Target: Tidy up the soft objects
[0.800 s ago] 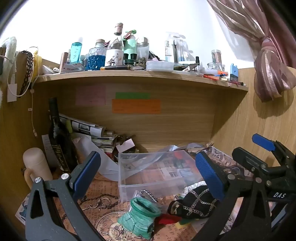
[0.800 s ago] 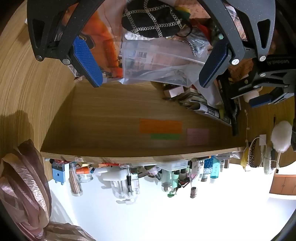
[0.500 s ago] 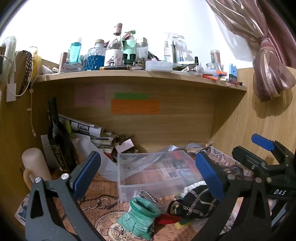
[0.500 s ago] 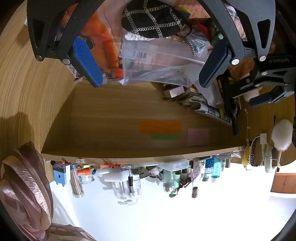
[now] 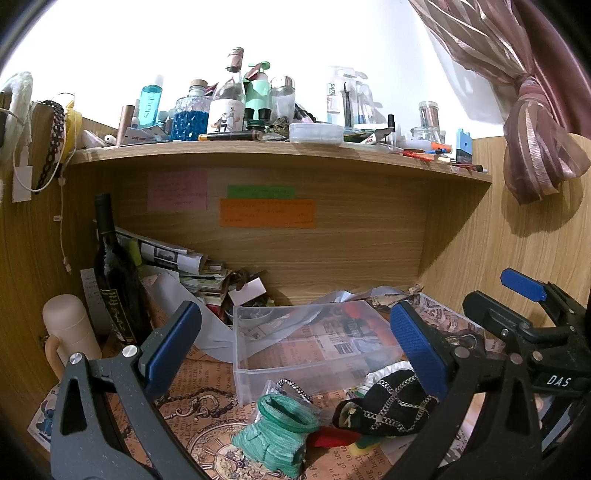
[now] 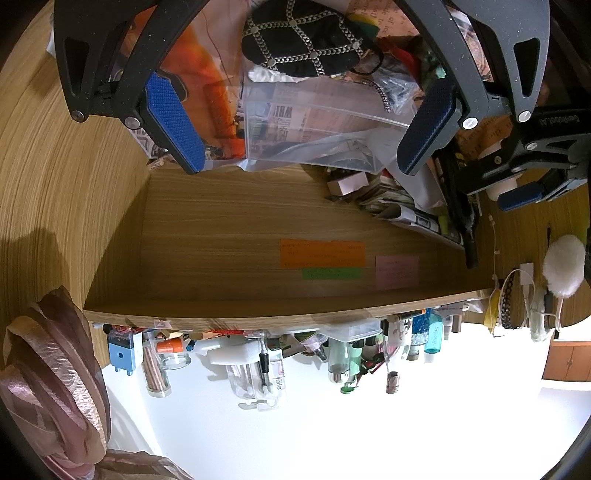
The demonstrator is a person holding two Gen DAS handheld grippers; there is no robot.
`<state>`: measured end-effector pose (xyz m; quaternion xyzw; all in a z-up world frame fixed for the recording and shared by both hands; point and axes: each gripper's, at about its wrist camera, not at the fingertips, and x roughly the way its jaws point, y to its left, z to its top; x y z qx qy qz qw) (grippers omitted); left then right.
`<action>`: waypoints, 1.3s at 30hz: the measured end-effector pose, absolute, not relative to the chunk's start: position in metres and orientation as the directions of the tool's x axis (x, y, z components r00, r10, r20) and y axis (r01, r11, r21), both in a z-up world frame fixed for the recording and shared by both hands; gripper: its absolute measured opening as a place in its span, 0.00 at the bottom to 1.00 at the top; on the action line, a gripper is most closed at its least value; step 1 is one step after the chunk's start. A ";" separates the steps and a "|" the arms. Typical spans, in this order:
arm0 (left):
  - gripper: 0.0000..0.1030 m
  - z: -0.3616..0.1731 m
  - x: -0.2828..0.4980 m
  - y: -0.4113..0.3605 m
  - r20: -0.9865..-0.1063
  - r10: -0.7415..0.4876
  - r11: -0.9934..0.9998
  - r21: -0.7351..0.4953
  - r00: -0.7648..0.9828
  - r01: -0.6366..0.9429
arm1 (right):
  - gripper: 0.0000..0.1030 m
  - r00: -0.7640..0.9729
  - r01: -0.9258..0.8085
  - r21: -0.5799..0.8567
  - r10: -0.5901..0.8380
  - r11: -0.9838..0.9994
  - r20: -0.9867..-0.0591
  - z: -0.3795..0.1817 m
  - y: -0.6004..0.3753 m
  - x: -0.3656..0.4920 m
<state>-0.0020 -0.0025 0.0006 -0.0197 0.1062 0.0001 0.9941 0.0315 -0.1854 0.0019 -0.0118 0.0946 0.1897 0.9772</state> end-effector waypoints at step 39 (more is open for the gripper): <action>1.00 -0.006 0.003 -0.004 -0.221 -0.025 0.999 -0.048 0.975 0.015 | 1.00 0.907 -0.374 0.032 0.372 0.927 -0.198 -0.001 -0.185 0.032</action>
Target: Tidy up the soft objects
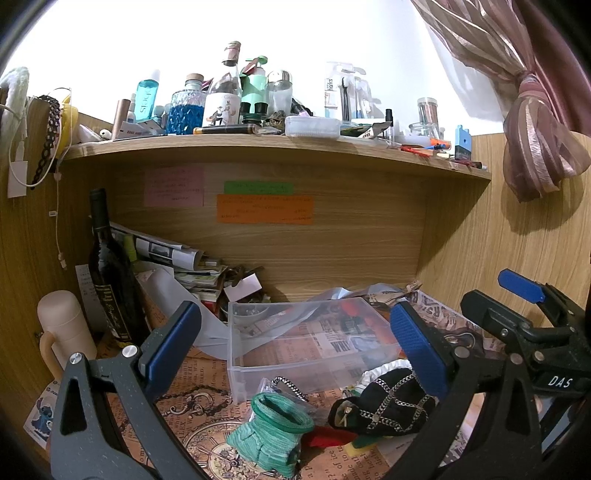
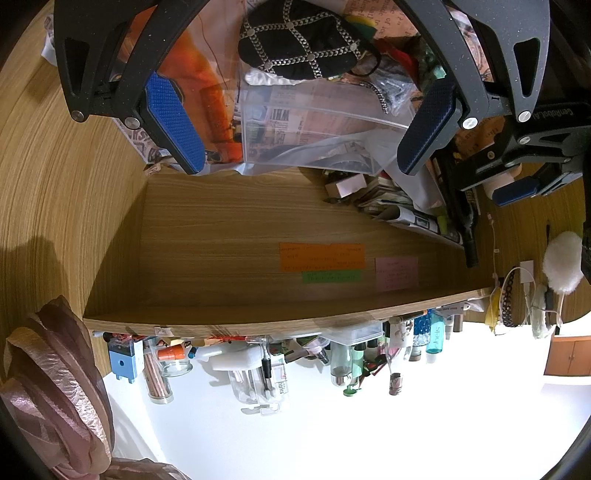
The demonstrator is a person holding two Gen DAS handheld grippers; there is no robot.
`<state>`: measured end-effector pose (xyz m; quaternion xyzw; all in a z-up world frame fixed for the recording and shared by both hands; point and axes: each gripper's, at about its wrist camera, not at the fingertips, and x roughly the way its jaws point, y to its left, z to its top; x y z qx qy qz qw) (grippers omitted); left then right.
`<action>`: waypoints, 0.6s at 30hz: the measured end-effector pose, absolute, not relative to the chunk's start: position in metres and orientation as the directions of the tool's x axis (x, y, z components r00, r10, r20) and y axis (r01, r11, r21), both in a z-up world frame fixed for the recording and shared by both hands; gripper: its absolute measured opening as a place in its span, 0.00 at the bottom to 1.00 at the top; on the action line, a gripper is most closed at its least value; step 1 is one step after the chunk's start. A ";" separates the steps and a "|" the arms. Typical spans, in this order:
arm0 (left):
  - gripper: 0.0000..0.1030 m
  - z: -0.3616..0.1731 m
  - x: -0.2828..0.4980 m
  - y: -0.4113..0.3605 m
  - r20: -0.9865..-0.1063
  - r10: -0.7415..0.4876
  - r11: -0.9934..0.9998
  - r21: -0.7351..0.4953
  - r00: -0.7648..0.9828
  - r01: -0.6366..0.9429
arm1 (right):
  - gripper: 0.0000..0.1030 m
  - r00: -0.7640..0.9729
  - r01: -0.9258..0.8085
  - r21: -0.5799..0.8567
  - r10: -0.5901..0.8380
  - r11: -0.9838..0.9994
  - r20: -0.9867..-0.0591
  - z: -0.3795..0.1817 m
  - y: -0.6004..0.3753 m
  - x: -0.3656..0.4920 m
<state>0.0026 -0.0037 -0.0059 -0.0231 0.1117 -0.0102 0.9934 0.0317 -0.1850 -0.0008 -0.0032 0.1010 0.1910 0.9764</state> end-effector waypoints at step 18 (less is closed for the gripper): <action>1.00 -0.006 0.002 -0.006 -0.226 -0.028 0.999 -0.047 0.974 0.018 | 1.00 0.907 -0.373 0.034 0.372 0.927 -0.198 -0.001 -0.185 0.032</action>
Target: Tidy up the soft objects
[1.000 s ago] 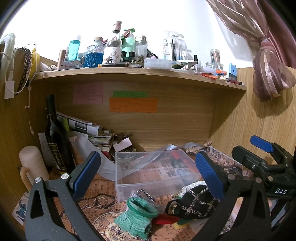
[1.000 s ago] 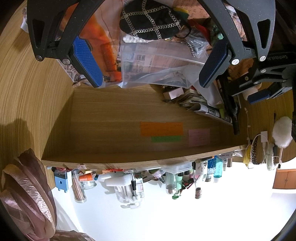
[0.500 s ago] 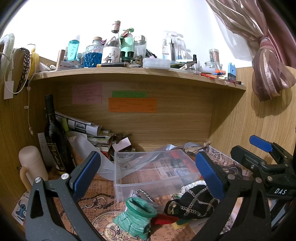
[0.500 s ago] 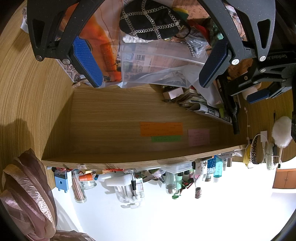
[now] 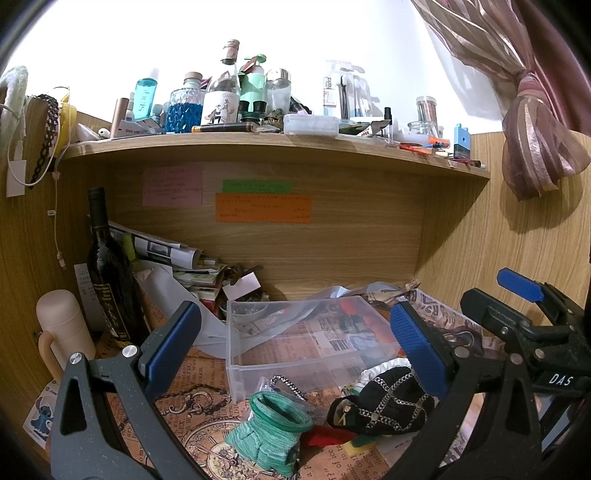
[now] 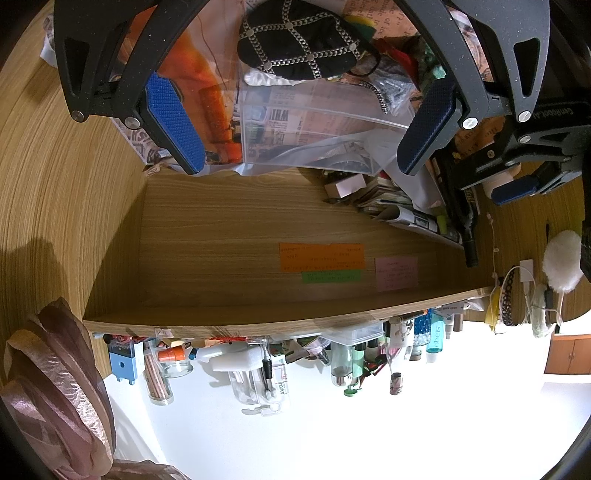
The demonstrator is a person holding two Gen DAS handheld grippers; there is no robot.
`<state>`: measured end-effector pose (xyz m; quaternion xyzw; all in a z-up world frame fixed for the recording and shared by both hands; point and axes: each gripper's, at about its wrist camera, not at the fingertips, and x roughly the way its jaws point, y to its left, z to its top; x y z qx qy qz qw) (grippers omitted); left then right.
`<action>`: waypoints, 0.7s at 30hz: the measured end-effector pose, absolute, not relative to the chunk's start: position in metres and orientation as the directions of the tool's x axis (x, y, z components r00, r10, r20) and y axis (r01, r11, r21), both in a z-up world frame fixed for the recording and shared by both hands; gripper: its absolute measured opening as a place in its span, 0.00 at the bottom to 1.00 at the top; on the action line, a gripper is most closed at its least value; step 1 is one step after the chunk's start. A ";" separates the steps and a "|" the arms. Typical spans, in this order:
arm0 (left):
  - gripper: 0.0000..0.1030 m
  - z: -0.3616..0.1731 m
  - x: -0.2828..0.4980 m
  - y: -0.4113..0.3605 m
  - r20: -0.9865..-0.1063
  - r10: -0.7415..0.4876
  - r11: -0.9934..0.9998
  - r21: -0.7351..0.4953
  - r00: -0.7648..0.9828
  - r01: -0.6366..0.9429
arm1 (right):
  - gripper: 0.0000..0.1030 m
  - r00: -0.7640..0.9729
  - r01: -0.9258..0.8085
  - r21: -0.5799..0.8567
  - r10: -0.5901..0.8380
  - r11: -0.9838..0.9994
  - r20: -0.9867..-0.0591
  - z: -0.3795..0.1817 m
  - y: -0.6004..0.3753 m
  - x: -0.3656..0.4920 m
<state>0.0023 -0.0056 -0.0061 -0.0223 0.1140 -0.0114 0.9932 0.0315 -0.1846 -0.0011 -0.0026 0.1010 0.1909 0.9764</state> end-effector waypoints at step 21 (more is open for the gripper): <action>1.00 -0.070 0.016 0.014 -0.434 -0.053 0.997 -0.068 0.899 0.026 | 1.00 0.858 -0.363 0.048 0.355 0.930 -0.371 -0.042 -0.195 0.047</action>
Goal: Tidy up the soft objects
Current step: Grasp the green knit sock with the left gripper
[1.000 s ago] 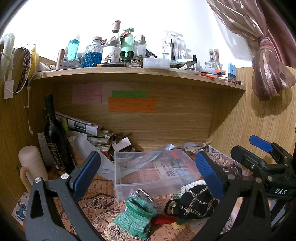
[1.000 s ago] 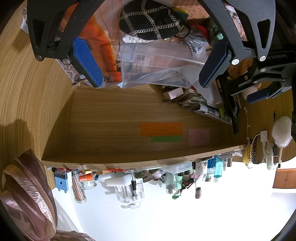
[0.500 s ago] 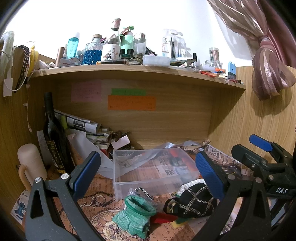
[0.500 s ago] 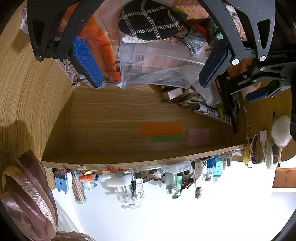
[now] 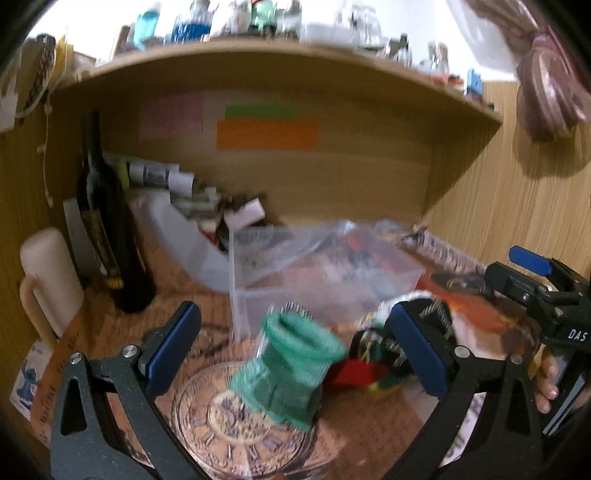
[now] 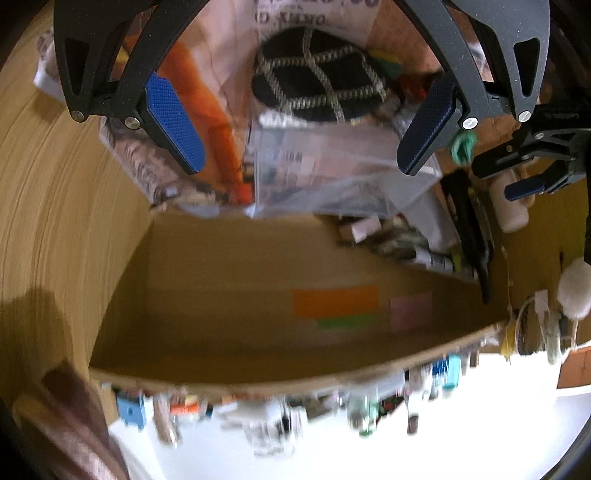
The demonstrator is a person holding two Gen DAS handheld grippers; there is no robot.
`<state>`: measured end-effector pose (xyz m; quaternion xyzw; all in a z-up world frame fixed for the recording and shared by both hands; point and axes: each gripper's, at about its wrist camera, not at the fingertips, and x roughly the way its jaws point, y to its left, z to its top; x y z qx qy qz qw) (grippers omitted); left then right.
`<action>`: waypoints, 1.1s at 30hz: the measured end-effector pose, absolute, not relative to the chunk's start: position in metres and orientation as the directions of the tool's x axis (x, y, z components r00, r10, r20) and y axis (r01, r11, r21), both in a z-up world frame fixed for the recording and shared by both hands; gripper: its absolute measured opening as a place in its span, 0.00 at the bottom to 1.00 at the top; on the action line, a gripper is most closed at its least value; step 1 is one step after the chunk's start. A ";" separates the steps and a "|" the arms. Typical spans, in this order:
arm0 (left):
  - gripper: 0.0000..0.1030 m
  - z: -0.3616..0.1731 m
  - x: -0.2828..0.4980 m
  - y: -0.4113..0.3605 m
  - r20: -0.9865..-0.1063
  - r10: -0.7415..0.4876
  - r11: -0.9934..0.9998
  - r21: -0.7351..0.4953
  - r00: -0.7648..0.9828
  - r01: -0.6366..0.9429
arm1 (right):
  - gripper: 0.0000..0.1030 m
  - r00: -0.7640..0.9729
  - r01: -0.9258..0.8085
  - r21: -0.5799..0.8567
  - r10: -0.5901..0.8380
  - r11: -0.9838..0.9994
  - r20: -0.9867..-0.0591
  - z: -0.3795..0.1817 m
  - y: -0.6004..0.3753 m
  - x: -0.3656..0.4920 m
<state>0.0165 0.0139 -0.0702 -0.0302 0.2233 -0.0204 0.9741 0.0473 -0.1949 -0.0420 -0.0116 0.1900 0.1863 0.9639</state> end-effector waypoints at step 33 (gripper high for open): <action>0.19 -0.112 0.040 0.035 -0.556 -0.181 0.969 -0.242 0.811 0.051 | 0.32 0.610 -0.519 0.159 0.494 0.840 -0.619 -0.123 -0.163 0.074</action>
